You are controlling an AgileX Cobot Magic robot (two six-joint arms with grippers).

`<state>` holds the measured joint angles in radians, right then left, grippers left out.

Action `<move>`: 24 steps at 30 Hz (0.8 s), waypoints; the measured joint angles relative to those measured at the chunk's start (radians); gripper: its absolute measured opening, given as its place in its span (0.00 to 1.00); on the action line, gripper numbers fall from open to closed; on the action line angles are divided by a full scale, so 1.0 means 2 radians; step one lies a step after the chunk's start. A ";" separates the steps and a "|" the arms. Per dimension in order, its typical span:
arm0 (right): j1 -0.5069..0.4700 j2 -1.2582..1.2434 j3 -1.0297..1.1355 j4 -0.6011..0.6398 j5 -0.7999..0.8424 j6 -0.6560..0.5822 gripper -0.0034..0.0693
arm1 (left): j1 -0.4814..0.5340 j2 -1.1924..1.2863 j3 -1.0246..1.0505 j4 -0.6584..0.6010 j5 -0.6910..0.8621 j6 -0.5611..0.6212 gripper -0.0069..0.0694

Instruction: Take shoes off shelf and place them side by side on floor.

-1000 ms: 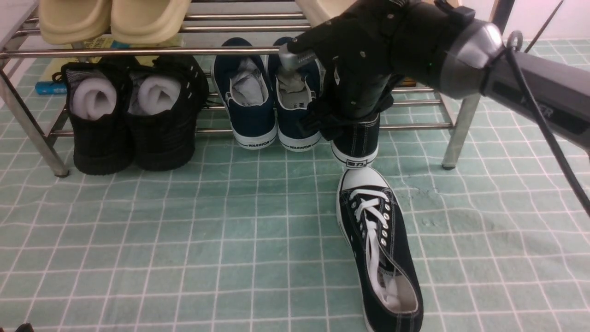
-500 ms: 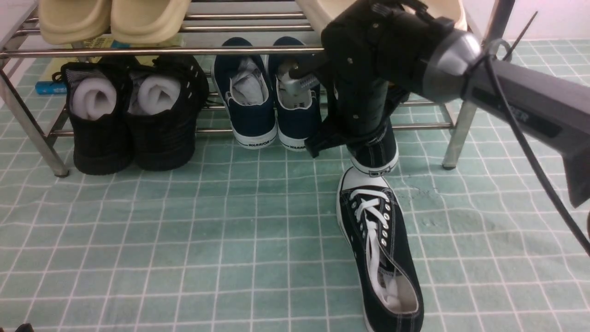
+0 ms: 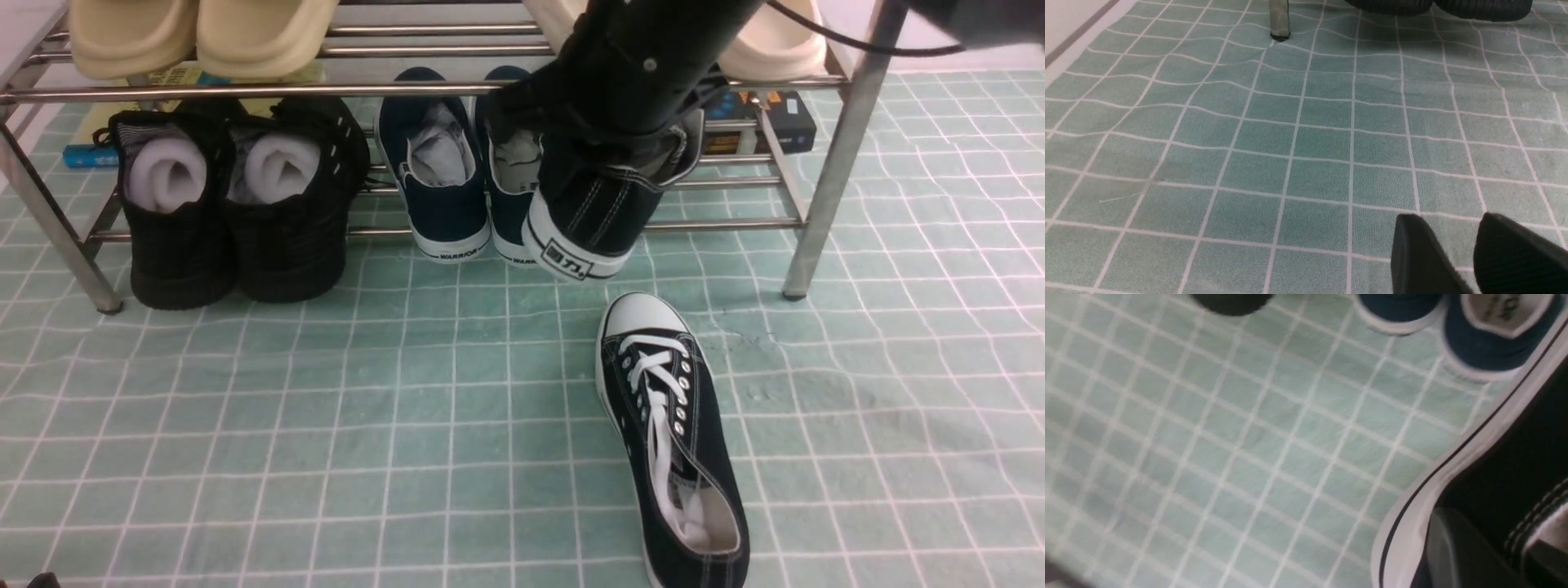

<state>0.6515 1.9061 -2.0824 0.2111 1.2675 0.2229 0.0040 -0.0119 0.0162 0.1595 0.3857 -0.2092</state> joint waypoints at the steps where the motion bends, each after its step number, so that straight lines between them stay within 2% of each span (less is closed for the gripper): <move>1: 0.001 -0.009 0.013 0.006 0.000 0.000 0.07 | 0.000 0.000 0.000 0.000 0.000 0.000 0.41; 4: 0.011 -0.035 0.055 0.012 -0.002 -0.002 0.07 | 0.000 0.000 0.000 0.000 0.000 0.000 0.41; 9: 0.068 -0.074 0.147 0.012 -0.002 -0.004 0.07 | 0.000 0.000 0.000 0.000 0.000 0.000 0.41; 16: 0.147 -0.048 0.164 0.012 -0.001 -0.008 0.07 | 0.000 0.000 0.000 0.000 0.000 0.000 0.41; 21: 0.159 -0.011 0.164 0.011 -0.005 -0.008 0.07 | 0.000 0.000 0.000 0.000 0.000 0.000 0.41; 24: 0.159 0.012 0.165 -0.010 -0.006 0.001 0.07 | 0.000 0.000 0.000 0.000 0.000 0.000 0.41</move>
<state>0.9694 1.9302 -1.7516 0.1906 1.2545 0.2252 0.0040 -0.0119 0.0162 0.1604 0.3857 -0.2092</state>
